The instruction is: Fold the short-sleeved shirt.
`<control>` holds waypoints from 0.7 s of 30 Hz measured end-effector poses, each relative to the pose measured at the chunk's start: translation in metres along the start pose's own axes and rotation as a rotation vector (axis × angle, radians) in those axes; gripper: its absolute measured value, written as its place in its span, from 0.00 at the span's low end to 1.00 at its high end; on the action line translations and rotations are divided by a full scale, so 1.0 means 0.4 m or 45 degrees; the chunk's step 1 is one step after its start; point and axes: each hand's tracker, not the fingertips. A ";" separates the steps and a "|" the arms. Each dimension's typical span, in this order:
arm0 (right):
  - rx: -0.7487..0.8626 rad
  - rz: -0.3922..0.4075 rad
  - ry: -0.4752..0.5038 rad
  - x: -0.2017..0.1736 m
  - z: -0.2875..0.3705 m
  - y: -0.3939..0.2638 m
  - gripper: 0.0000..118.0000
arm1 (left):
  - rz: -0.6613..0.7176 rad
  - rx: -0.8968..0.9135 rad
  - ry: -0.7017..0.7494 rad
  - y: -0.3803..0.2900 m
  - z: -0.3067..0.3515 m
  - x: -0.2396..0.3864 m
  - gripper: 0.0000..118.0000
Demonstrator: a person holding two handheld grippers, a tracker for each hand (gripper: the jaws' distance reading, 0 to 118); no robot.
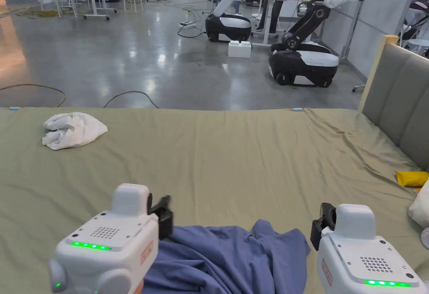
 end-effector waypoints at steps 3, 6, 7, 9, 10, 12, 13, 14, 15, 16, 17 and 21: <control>0.040 -0.004 0.023 -0.025 -0.001 0.006 0.00 | 0.003 0.022 0.161 -0.016 0.032 -0.058 0.03; 0.061 -0.014 0.040 -0.045 -0.004 0.015 0.00 | 0.037 -0.028 0.179 -0.034 0.041 -0.110 0.02; 0.060 -0.019 0.049 -0.051 -0.008 0.018 0.00 | 0.050 -0.074 0.217 -0.044 0.032 -0.129 0.02; 0.053 -0.030 0.064 -0.059 -0.015 0.022 0.00 | 0.113 -0.173 0.197 -0.061 -0.009 -0.177 0.02; 0.047 -0.032 0.072 -0.063 -0.019 0.022 0.00 | 0.162 -0.254 0.180 -0.072 -0.040 -0.200 0.02; 0.037 -0.034 0.082 -0.066 -0.027 0.020 0.00 | 0.217 -0.394 0.147 -0.094 -0.108 -0.239 0.02; 0.032 -0.032 0.084 -0.067 -0.030 0.018 0.00 | 0.230 -0.476 0.142 -0.101 -0.151 -0.257 0.02; 0.028 -0.031 0.083 -0.067 -0.033 0.015 0.00 | 0.252 -0.531 0.126 -0.111 -0.190 -0.272 0.02; 0.023 -0.030 0.082 -0.066 -0.036 0.013 0.00 | 0.265 -0.582 0.129 -0.118 -0.225 -0.281 0.02; 0.017 -0.029 0.079 -0.063 -0.038 0.010 0.00 | 0.283 -0.638 0.108 -0.124 -0.263 -0.291 0.02; 0.009 -0.030 0.075 -0.059 -0.041 0.007 0.00 | 0.292 -0.677 0.087 -0.125 -0.299 -0.295 0.02; -0.029 -0.026 0.049 -0.037 -0.059 -0.006 0.00 | 0.285 -0.782 0.055 -0.139 -0.420 -0.296 0.52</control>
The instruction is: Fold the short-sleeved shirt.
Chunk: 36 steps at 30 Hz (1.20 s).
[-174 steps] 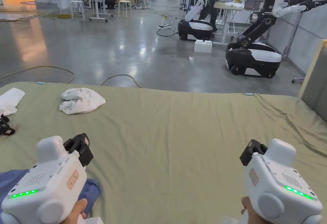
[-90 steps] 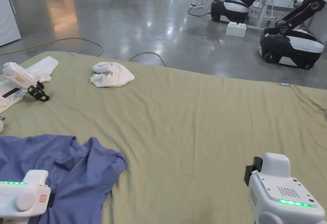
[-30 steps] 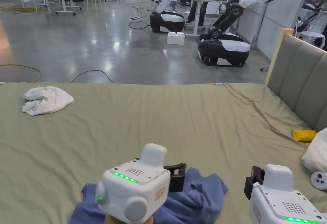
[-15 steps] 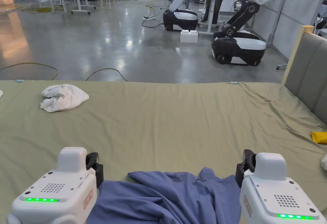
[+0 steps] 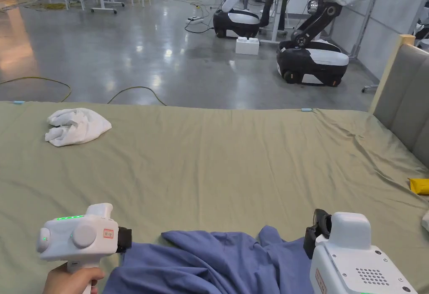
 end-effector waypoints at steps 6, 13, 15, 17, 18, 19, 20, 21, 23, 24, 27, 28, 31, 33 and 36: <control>-0.072 0.012 -0.057 0.051 -0.024 -0.033 0.00 | 0.020 -0.174 0.095 0.024 -0.145 0.016 0.67; -0.191 -0.008 -0.117 0.109 -0.068 -0.070 0.00 | -0.141 -0.139 0.238 0.005 -0.146 0.097 0.52; -0.222 -0.024 -0.118 0.121 -0.092 -0.079 0.00 | -0.215 -0.120 0.251 0.000 -0.142 0.122 0.22; -0.280 -0.030 -0.122 0.131 -0.127 -0.085 0.00 | -0.235 -0.137 0.203 -0.009 -0.141 0.127 0.11; -0.326 -0.030 -0.115 0.136 -0.146 -0.087 0.00 | -0.256 -0.130 0.199 -0.014 -0.133 0.129 0.10; -0.374 -0.045 -0.095 0.144 -0.169 -0.090 0.00 | -0.271 -0.091 0.168 -0.018 -0.118 0.125 0.09; -0.416 -0.055 -0.092 0.150 -0.198 -0.092 0.00 | -0.263 -0.061 0.142 -0.023 -0.099 0.121 0.09; -0.466 -0.047 -0.084 0.154 -0.224 -0.094 0.00 | -0.252 -0.015 0.149 -0.027 -0.080 0.120 0.09; -0.557 -0.051 -0.073 0.162 -0.294 -0.104 0.03 | -0.212 0.056 0.118 -0.037 -0.029 0.110 0.09; -0.619 -0.046 -0.054 0.163 -0.326 -0.109 0.15 | -0.192 0.082 0.091 -0.042 -0.006 0.104 0.09; -0.791 -0.061 0.014 0.160 -0.419 -0.135 0.74 | -0.155 0.164 0.051 -0.068 0.069 0.091 0.09; -0.813 -0.059 0.013 0.158 -0.444 -0.146 0.76 | -0.154 0.180 0.037 -0.074 0.089 0.087 0.09; -0.897 -0.034 0.045 0.146 -0.503 -0.184 0.75 | -0.132 0.217 0.010 -0.106 0.136 0.078 0.09; -0.986 -0.036 0.099 0.140 -0.532 -0.211 0.68 | -0.119 0.231 0.007 -0.122 0.149 0.075 0.09; -1.031 -0.039 0.129 0.128 -0.531 -0.237 0.06 | -0.104 0.231 0.012 -0.142 0.152 0.069 0.09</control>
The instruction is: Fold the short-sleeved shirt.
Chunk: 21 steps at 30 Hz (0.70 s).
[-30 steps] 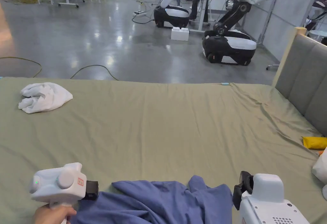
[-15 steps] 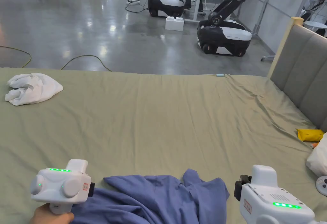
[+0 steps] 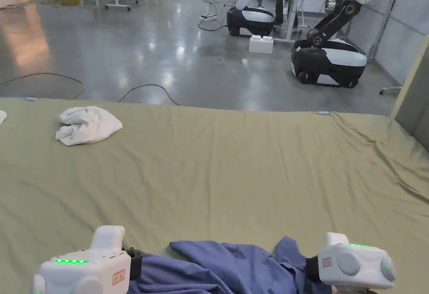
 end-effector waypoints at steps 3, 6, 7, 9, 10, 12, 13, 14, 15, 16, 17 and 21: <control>0.057 0.029 -0.014 -0.011 0.023 -0.019 0.05 | 0.021 -0.009 0.003 -0.014 0.003 -0.009 0.09; 0.169 0.030 -0.020 -0.006 0.069 -0.025 0.04 | 0.024 -0.003 0.006 -0.012 0.012 -0.014 0.09; 0.207 0.029 -0.038 -0.007 0.092 -0.027 0.04 | 0.023 0.010 0.007 -0.008 0.020 -0.017 0.09; 0.271 0.019 -0.053 -0.001 0.138 -0.024 0.04 | 0.014 0.048 0.018 0.006 0.040 -0.017 0.09; 0.318 0.015 -0.052 0.004 0.168 -0.022 0.04 | 0.010 0.065 0.022 0.016 0.051 -0.021 0.09; 0.394 0.011 -0.057 0.003 0.231 -0.015 0.04 | 0.002 0.099 0.028 0.042 0.076 -0.028 0.09; 0.438 0.018 -0.065 0.006 0.263 -0.011 0.04 | -0.006 0.117 0.033 0.057 0.090 -0.035 0.09; 0.477 0.025 -0.077 0.012 0.291 -0.001 0.04 | -0.016 0.144 0.037 0.073 0.107 -0.043 0.09; 0.511 0.028 -0.081 0.017 0.318 0.005 0.04 | -0.024 0.164 0.050 0.088 0.122 -0.051 0.09; 0.550 0.025 -0.091 0.022 0.352 0.011 0.03 | -0.028 0.185 0.063 0.105 0.139 -0.061 0.09; 0.586 0.027 -0.099 0.027 0.384 0.016 0.03 | -0.025 0.210 0.074 0.123 0.158 -0.073 0.09; 0.694 0.030 -0.141 0.047 0.498 0.049 0.03 | -0.021 0.320 0.135 0.202 0.240 -0.131 0.09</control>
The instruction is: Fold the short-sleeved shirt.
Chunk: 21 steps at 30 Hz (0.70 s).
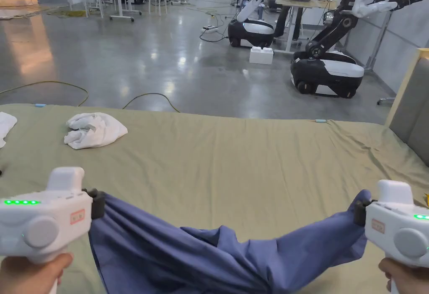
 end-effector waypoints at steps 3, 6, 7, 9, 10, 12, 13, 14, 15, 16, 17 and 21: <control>0.095 -0.005 -0.013 0.019 0.062 0.077 0.03 | 0.026 0.057 0.047 0.076 0.055 -0.043 0.09; 0.142 0.005 -0.025 0.032 0.104 0.151 0.03 | 0.030 0.123 0.092 0.159 0.094 -0.093 0.09; 0.165 -0.007 -0.030 0.038 0.113 0.174 0.03 | 0.042 0.141 0.098 0.186 0.106 -0.106 0.09; 0.188 -0.020 -0.028 0.047 0.127 0.214 0.03 | 0.049 0.168 0.118 0.231 0.121 -0.128 0.09; 0.202 -0.025 -0.035 0.043 0.138 0.237 0.03 | 0.052 0.183 0.132 0.253 0.126 -0.136 0.09; 0.231 -0.031 -0.036 0.038 0.146 0.279 0.03 | 0.061 0.198 0.145 0.298 0.131 -0.148 0.09; 0.244 -0.031 -0.034 0.032 0.148 0.304 0.03 | 0.072 0.206 0.135 0.324 0.131 -0.154 0.09; 0.255 -0.030 -0.031 0.030 0.145 0.326 0.03 | 0.076 0.212 0.138 0.348 0.130 -0.156 0.09; 0.265 -0.028 -0.020 0.023 0.144 0.349 0.03 | 0.075 0.215 0.140 0.371 0.125 -0.154 0.09; 0.278 -0.025 -0.009 0.012 0.144 0.374 0.03 | 0.063 0.220 0.148 0.396 0.120 -0.151 0.09; 0.285 -0.012 -0.011 0.000 0.142 0.395 0.03 | 0.048 0.224 0.166 0.417 0.116 -0.148 0.09; 0.333 0.008 -0.014 -0.033 0.131 0.489 0.03 | 0.033 0.245 0.192 0.504 0.096 -0.143 0.09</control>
